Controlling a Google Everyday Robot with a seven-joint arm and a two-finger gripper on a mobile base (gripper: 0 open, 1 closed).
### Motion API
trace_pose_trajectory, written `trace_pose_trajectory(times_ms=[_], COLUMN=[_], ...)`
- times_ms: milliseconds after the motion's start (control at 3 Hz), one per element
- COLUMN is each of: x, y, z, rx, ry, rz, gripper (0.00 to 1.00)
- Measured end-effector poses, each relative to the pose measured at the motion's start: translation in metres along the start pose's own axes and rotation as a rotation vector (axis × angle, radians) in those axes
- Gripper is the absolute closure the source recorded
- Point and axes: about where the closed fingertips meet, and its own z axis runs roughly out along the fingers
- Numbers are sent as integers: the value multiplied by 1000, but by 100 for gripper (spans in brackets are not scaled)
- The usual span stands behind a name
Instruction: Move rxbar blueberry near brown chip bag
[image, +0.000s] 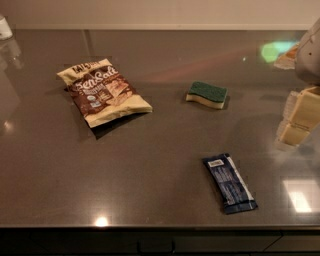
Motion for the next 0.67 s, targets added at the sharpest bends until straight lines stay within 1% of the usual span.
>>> trace_pose_trajectory(times_ms=[667], x=[0], y=[0], z=[0], rx=[0], ry=[0], rz=[0], gripper=[0])
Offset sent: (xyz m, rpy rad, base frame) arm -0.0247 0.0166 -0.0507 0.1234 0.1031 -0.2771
